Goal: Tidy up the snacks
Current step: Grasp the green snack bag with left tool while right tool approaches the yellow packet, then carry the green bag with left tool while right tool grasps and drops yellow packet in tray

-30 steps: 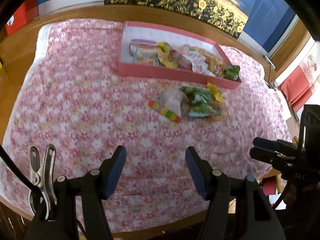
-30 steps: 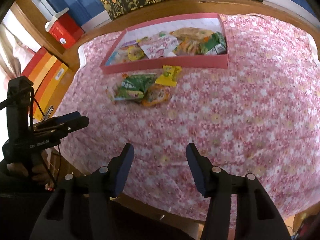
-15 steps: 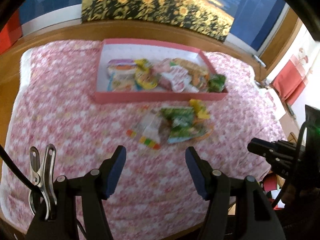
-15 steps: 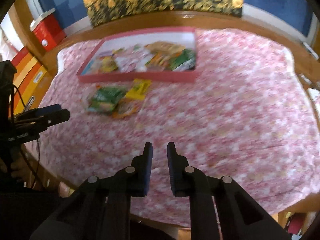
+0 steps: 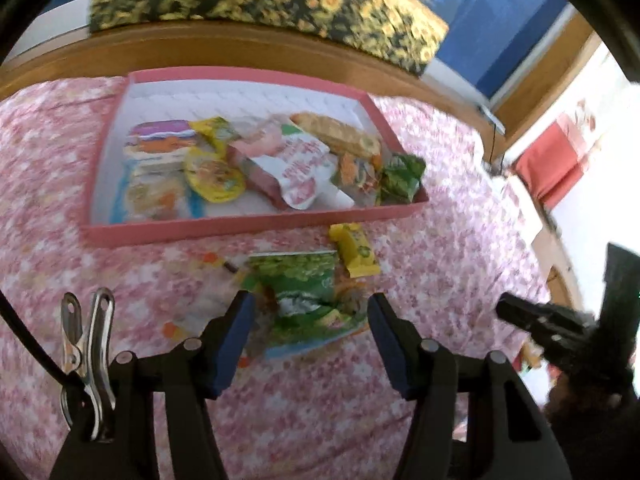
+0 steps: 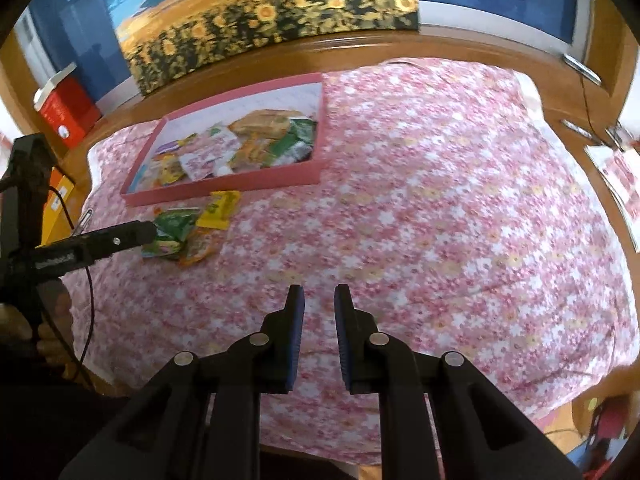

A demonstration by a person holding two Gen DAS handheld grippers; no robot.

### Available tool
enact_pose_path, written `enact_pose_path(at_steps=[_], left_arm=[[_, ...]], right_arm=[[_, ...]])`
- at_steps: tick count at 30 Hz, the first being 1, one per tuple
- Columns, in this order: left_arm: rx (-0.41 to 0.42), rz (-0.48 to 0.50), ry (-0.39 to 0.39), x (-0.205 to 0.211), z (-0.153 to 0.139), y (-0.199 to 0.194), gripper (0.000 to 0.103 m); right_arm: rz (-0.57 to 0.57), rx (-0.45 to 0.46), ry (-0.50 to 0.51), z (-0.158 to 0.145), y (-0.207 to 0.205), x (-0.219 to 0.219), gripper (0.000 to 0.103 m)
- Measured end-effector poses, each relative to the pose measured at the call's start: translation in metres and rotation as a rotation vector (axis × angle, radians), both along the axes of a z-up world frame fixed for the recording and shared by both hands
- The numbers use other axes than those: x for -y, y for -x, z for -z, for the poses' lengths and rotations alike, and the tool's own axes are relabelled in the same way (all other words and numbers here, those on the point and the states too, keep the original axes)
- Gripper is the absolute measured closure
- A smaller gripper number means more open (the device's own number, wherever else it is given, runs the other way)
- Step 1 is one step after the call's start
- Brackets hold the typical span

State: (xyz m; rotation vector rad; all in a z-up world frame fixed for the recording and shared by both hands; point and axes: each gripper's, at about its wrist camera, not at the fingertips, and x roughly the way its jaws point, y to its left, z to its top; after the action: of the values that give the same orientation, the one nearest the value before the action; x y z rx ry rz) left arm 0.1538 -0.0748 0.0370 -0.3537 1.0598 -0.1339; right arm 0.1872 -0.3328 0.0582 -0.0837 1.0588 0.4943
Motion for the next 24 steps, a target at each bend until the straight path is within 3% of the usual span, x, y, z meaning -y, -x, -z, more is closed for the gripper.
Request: enact_pose_path(at_steps=[3, 6, 9, 13, 19, 24], left_arm=[[-0.036, 0.008, -0.036, 0.008, 0.012, -0.009, 0.042], [-0.022, 0.004, -0.053, 0.012, 0.012, -0.013, 0.042], [-0.007, -0.004, -0.052, 0.012, 0.009, -0.014, 0.067], [0.008, -0.002, -0.049, 0.011, 0.004, -0.012, 0.076], [0.075, -0.004, -0.032, 0.006, -0.016, 0.005, 0.080], [0.110, -0.084, -0.029, -0.015, -0.034, 0.026, 0.080]], right_arm=[[0.033, -0.001, -0.003, 0.001, -0.002, 0.011, 0.086], [0.050, -0.002, -0.013, 0.002, -0.004, 0.020, 0.086], [0.054, 0.001, -0.014, 0.003, -0.004, 0.025, 0.086], [0.053, -0.003, -0.033, 0.004, -0.010, 0.026, 0.086], [-0.007, -0.026, -0.054, 0.009, -0.019, 0.010, 0.086], [-0.092, -0.045, -0.089, 0.012, -0.024, -0.012, 0.086]])
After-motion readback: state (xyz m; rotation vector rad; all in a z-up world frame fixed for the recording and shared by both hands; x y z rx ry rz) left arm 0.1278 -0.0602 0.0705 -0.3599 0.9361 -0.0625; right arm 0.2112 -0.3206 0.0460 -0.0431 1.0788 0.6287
